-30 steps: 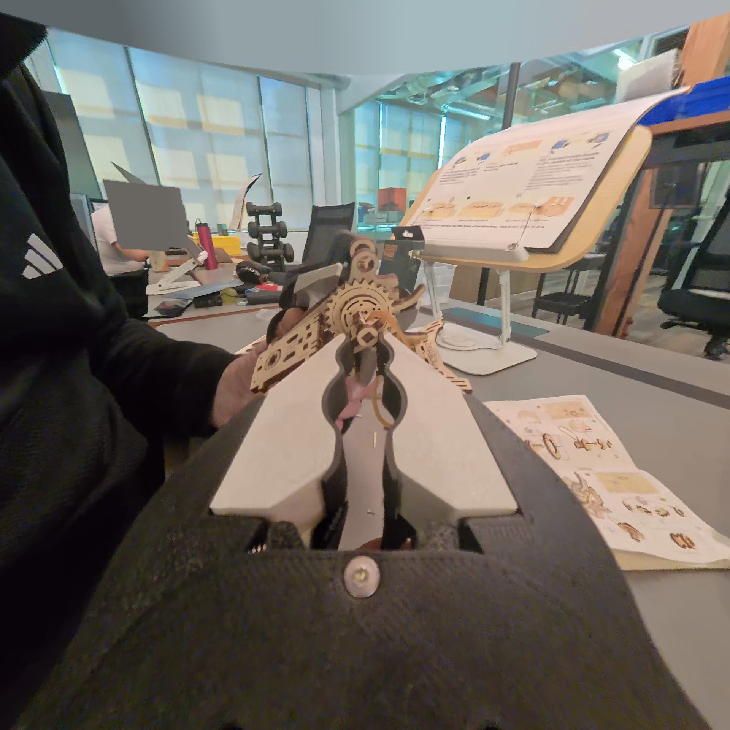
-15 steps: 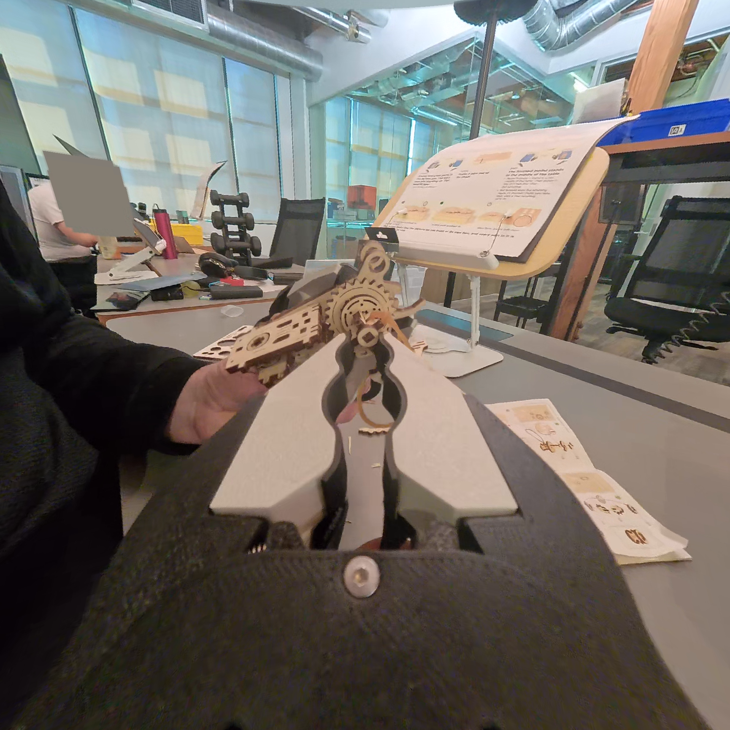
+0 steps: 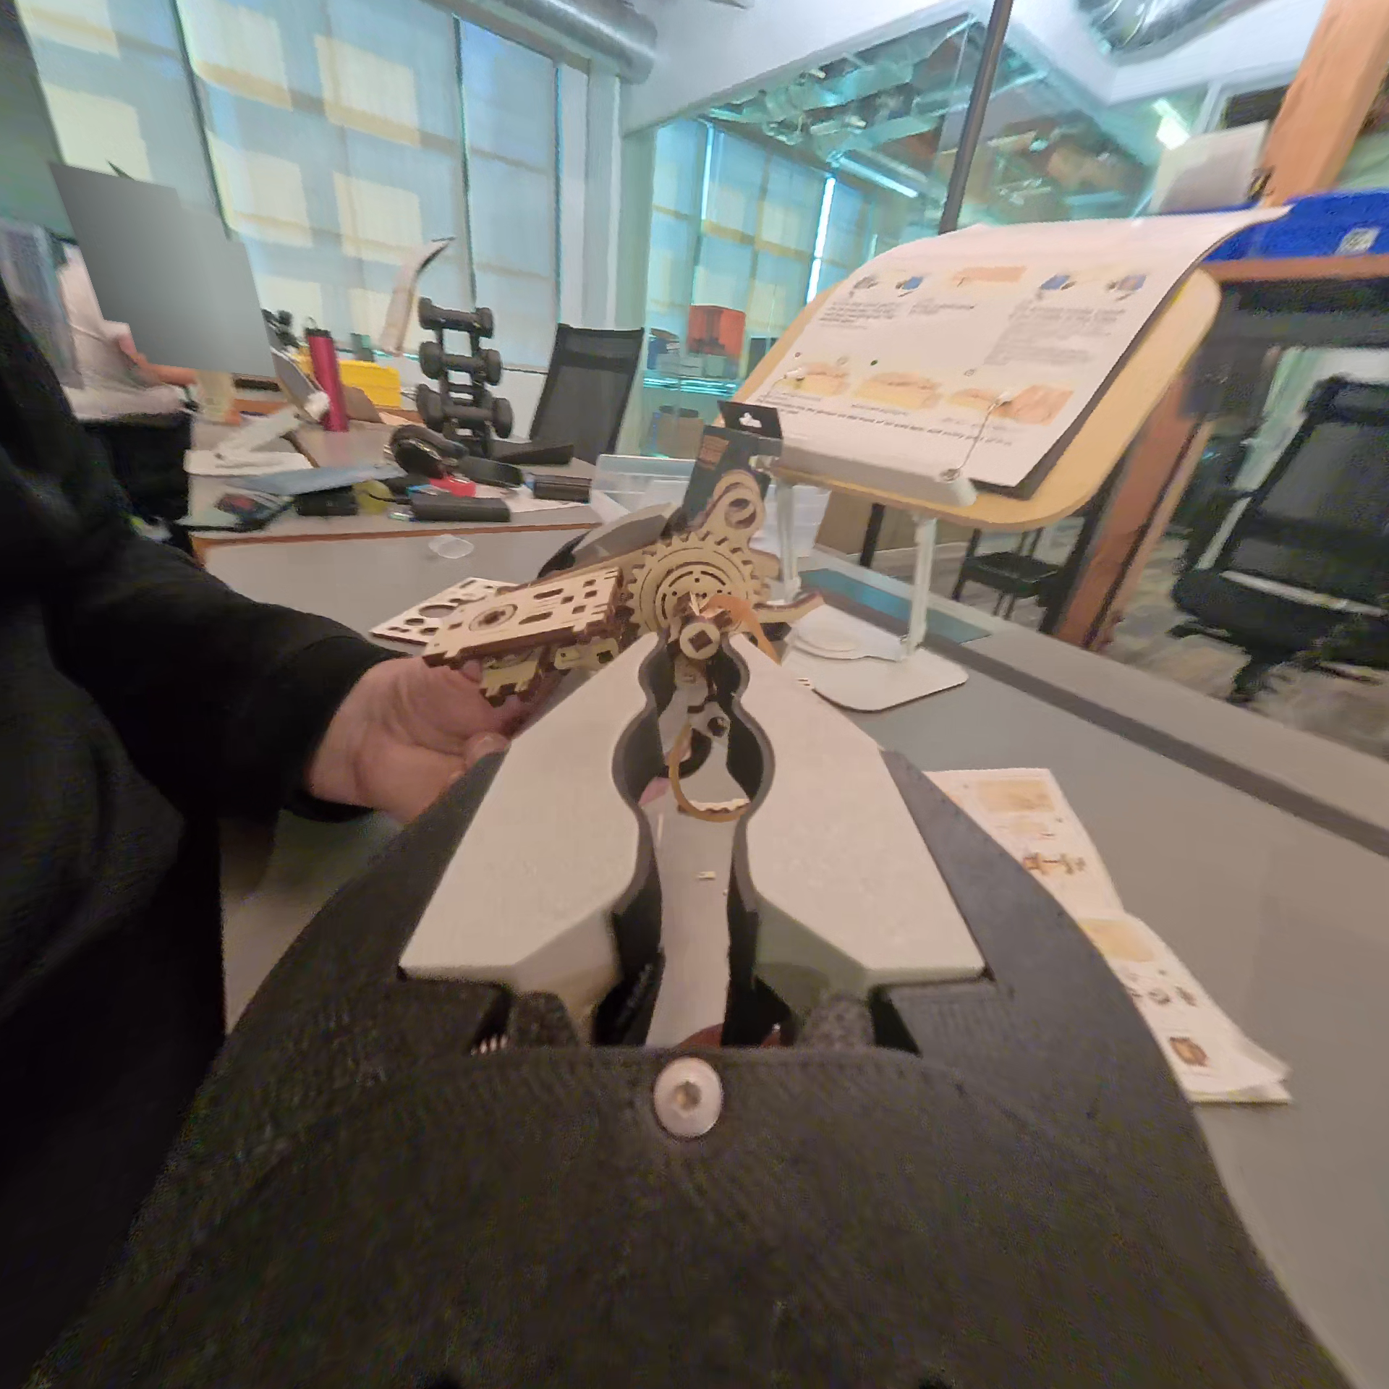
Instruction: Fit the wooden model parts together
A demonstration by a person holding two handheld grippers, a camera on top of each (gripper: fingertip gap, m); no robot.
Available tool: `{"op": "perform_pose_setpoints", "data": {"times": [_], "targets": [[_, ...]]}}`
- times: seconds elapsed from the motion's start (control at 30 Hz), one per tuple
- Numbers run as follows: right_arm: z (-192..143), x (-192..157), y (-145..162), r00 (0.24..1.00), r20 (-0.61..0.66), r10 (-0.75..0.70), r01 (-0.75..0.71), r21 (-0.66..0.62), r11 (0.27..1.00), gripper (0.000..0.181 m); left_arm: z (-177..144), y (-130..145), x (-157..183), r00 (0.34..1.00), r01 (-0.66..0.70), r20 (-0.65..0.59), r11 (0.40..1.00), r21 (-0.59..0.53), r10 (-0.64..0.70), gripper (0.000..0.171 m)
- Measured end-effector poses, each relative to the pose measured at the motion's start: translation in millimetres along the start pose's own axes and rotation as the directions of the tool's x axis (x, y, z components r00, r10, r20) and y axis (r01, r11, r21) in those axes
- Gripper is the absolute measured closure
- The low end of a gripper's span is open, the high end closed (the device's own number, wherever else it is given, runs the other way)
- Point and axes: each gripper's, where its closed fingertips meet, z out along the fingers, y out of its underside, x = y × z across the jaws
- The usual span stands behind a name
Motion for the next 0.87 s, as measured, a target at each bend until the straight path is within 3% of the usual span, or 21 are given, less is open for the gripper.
{"op": "perform_pose_setpoints", "data": {"times": [0.3,0.5,0.63,0.87], "targets": [[5.7,0.8,-1.3,0.982,0.026,0.19,-0.19,0.04,0.981,0.173,-0.8,-5.6,2.3,0.998,-0.058,0.009,0.998,0.014,0.058,0.135],[6.0,1.9,0.0,0.899,0.091,0.429,-0.436,0.064,0.898,0.173,-1.1,-6.5,-0.6,0.993,-0.115,0.034,0.993,-0.01,0.116,0.135],[5.8,1.0,-1.9,0.851,0.147,0.503,-0.516,0.058,0.855,0.173,-0.8,-6.1,1.3,0.987,-0.158,0.03,0.987,-0.036,0.159,0.134],[7.0,3.0,-2.8,0.91,0.113,0.399,-0.405,0.034,0.914,0.172,-1.3,-9.2,1.6,0.993,-0.116,-0.002,0.993,-0.015,0.116,0.135]]}}
